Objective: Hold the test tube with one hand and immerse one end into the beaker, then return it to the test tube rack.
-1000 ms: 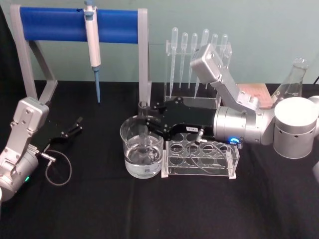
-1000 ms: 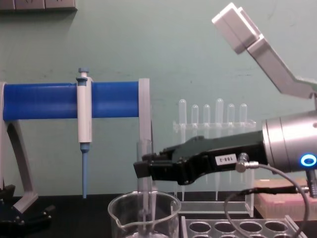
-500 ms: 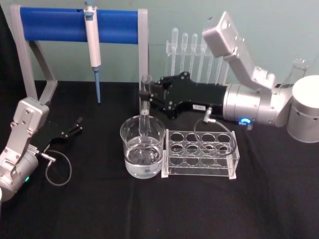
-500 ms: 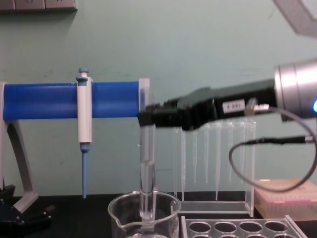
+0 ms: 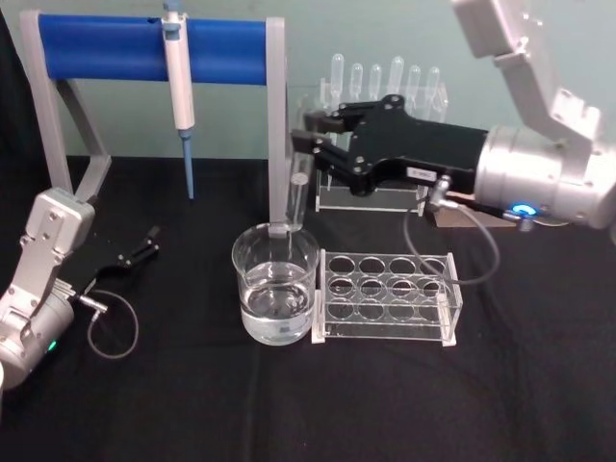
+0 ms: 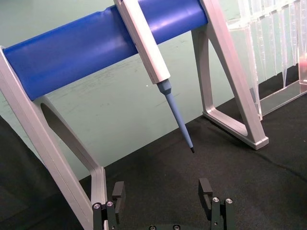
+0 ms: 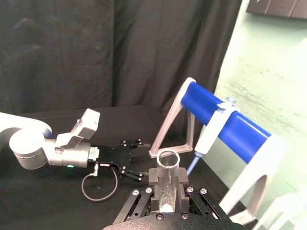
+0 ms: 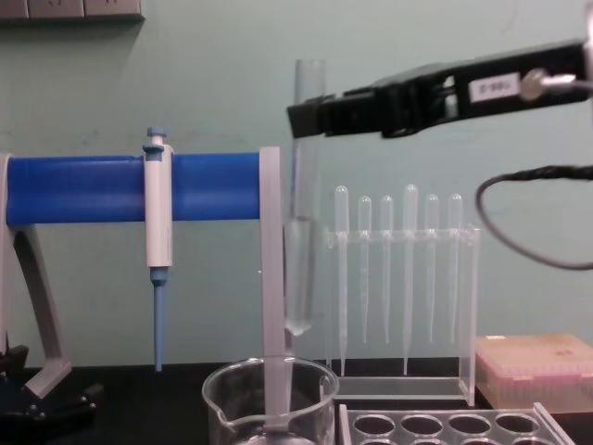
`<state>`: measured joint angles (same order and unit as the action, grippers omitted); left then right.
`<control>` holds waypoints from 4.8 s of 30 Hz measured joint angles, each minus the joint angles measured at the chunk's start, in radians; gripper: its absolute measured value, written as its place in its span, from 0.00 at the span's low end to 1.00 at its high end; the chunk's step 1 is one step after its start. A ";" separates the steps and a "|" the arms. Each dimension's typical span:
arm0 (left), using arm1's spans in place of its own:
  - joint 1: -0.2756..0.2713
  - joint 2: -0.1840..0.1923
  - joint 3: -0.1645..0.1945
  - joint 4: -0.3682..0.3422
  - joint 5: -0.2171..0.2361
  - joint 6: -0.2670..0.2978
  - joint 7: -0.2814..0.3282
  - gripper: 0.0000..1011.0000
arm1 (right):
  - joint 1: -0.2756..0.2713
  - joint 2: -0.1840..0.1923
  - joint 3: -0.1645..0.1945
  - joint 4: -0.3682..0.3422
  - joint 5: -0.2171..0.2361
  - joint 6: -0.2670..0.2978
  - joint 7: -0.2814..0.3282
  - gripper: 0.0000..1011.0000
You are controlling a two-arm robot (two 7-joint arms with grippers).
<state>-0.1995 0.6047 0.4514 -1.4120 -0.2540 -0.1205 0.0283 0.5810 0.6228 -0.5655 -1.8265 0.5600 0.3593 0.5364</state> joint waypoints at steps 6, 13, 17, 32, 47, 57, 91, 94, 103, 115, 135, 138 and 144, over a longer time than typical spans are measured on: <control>0.000 0.000 0.000 0.000 0.000 0.000 0.000 0.99 | -0.058 0.075 0.048 -0.083 0.023 0.005 -0.033 0.22; 0.000 0.000 0.000 0.000 0.000 0.000 0.000 0.99 | -0.141 0.144 0.092 -0.137 0.043 0.000 -0.064 0.22; 0.000 0.000 0.000 0.000 0.000 0.000 0.000 0.99 | -0.196 0.166 0.117 -0.151 0.054 -0.014 -0.086 0.22; 0.000 0.000 0.000 0.000 0.000 0.000 0.000 0.99 | -0.276 0.157 0.137 -0.115 0.027 -0.045 -0.122 0.22; 0.000 0.000 0.000 0.000 0.000 0.000 0.000 0.99 | -0.298 0.111 0.141 -0.065 -0.013 -0.059 -0.124 0.22; 0.000 0.000 0.000 0.000 0.000 0.000 0.000 0.99 | -0.312 0.073 0.134 -0.028 -0.038 -0.069 -0.124 0.22; 0.000 0.000 0.000 0.000 0.000 0.000 0.000 0.99 | -0.373 -0.004 0.163 0.054 -0.085 -0.117 -0.125 0.22; 0.000 0.000 0.000 0.000 0.000 0.000 0.000 0.99 | -0.374 -0.007 0.163 0.060 -0.090 -0.115 -0.122 0.22; 0.000 0.000 0.000 0.000 0.000 0.000 0.000 0.99 | -0.372 -0.014 0.162 0.064 -0.096 -0.109 -0.119 0.22; 0.000 0.000 0.000 0.000 0.000 0.000 0.000 0.99 | -0.372 -0.013 0.161 0.064 -0.096 -0.109 -0.119 0.34; 0.000 0.000 0.000 0.000 0.000 0.000 0.000 0.99 | -0.415 -0.018 0.221 -0.018 -0.088 -0.167 -0.153 0.93; 0.000 0.000 0.000 0.000 0.000 0.000 0.000 0.99 | -0.431 -0.028 0.247 -0.036 -0.087 -0.185 -0.177 0.99; 0.000 0.000 0.000 0.000 0.000 0.000 0.000 0.99 | -0.470 -0.075 0.299 -0.046 -0.100 -0.219 -0.255 0.99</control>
<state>-0.1995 0.6047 0.4514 -1.4120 -0.2539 -0.1206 0.0283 0.1106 0.5479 -0.2663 -1.8721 0.4602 0.1407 0.2810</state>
